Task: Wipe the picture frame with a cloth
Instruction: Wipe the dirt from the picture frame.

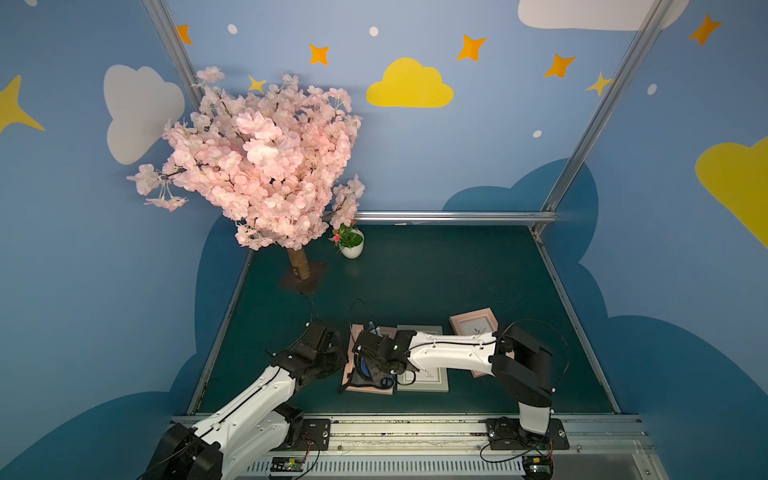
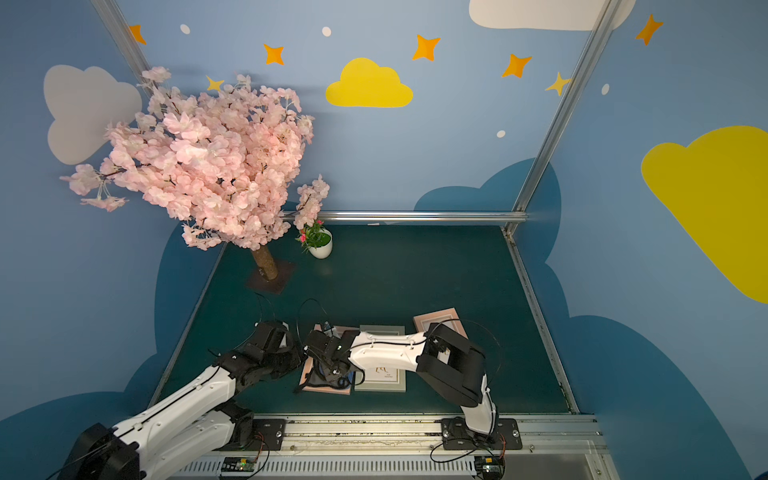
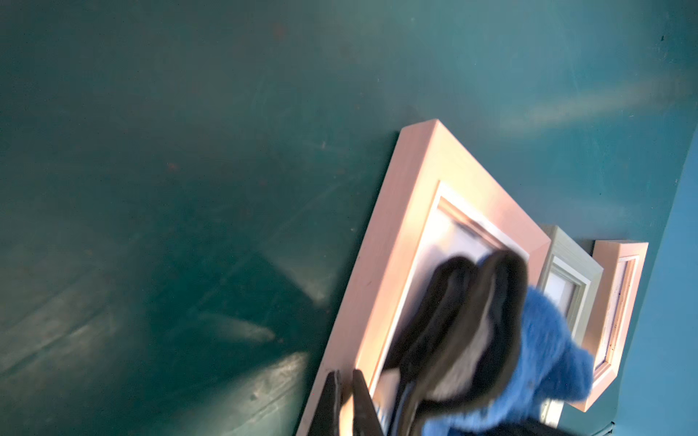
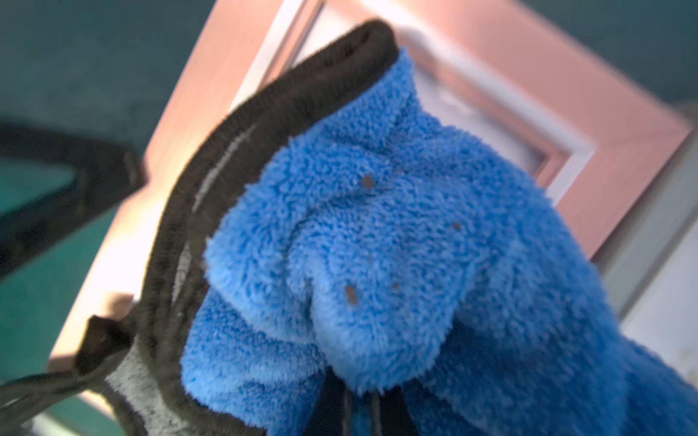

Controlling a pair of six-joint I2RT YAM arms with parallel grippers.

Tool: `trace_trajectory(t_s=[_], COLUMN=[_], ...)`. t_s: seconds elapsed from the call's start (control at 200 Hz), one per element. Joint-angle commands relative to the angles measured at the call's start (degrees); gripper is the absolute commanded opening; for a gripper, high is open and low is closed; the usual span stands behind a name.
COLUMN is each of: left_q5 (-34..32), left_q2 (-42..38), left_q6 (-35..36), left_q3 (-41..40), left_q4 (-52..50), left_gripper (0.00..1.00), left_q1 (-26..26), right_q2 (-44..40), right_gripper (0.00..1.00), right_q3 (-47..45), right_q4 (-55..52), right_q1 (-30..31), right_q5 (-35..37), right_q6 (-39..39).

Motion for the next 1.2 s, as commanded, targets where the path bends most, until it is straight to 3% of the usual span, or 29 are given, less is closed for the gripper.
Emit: trace_trajectory(t_s=[0.0, 0.33, 0.851, 1.196], left_q5=[0.68, 0.59, 0.50, 0.57], left_q2=[2.18, 2.43, 2.74, 1.73], left_q6=[0.64, 0.51, 0.11, 1.43], left_q3=[-2.72, -2.91, -3.27, -1.45], left_q4=[-10.88, -11.02, -10.44, -12.94], left_gripper=[0.09, 0.09, 0.09, 0.14], left_q1=[-0.52, -0.57, -0.54, -0.55], right_q2=[0.16, 2.11, 11.09, 4.40], right_gripper=[0.00, 0.00, 0.00, 0.00], right_q3=[-3.34, -3.14, 4.57, -1.19], right_q4=[-6.91, -5.79, -0.34, 1.88], right_q1=[2.23, 1.04, -12.87, -12.54], right_q5=[-4.41, -4.37, -4.85, -7.88], right_q6=[2.36, 0.90, -8.07, -5.83])
